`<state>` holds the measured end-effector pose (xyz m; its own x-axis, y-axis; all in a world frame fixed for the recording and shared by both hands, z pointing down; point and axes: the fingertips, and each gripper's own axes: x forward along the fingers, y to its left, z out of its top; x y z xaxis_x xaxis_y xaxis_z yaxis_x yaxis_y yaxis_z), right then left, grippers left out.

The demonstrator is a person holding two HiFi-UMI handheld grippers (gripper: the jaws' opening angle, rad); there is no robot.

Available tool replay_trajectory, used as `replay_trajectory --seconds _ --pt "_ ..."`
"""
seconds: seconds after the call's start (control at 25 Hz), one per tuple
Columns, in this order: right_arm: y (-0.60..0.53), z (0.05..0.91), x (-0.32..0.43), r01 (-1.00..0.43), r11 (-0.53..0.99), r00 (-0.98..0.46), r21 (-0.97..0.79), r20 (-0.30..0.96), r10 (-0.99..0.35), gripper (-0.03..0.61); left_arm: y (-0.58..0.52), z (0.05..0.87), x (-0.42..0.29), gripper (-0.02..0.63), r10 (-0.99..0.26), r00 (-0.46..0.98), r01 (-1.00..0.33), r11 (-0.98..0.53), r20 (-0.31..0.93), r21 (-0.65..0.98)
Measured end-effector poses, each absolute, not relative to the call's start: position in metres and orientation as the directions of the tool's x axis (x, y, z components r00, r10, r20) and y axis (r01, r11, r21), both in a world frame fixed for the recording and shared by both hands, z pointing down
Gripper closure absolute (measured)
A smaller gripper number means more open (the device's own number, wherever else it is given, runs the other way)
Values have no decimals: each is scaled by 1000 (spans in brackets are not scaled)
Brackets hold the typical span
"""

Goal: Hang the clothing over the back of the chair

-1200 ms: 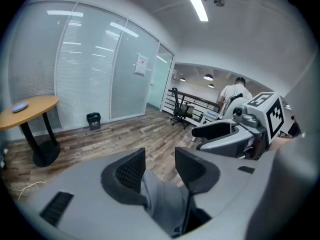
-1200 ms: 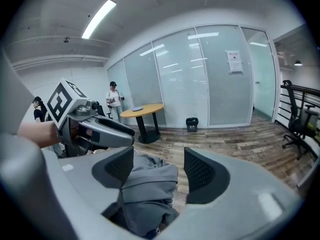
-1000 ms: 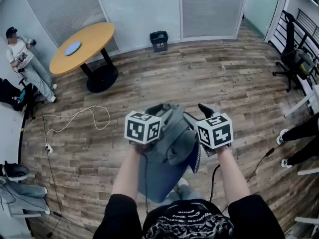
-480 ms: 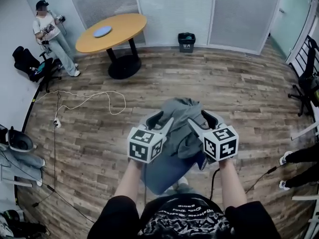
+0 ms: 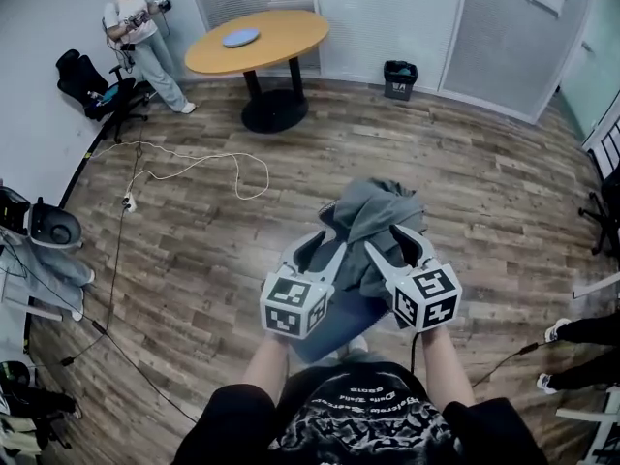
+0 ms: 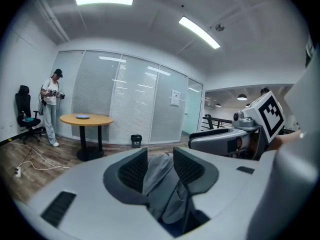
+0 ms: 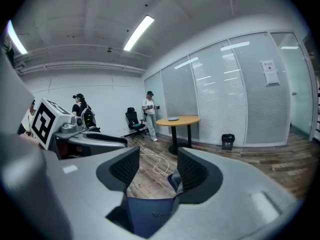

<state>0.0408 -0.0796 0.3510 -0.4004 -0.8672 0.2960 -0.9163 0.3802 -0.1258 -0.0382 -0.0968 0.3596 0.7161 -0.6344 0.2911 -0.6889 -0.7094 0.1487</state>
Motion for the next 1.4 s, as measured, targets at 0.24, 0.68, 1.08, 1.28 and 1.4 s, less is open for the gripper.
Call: replay_trajectory --seconds 0.24,0.68,1.08,1.28,1.4 --pt "-62 367 12 -892 448 -448 -66 278 -850 350 -76 375 -54 449 -686 669 -740 -650 286 172" --pt "-38 403 -4 -906 417 -419 -77 310 -854 463 -42 417 -70 495 -717 612 -789 -576 333 212" --pt "-31 410 -7 -898 434 -434 -75 319 -843 572 -32 428 -67 590 -733 581 -811 -556 353 180" --pt "-28 426 -12 -894 441 -437 -74 353 -827 574 -32 436 -68 604 -725 583 -809 -560 367 178" --pt "-25 437 -13 -900 430 -423 -71 378 -823 574 -31 443 -68 604 -719 581 -810 -558 381 182"
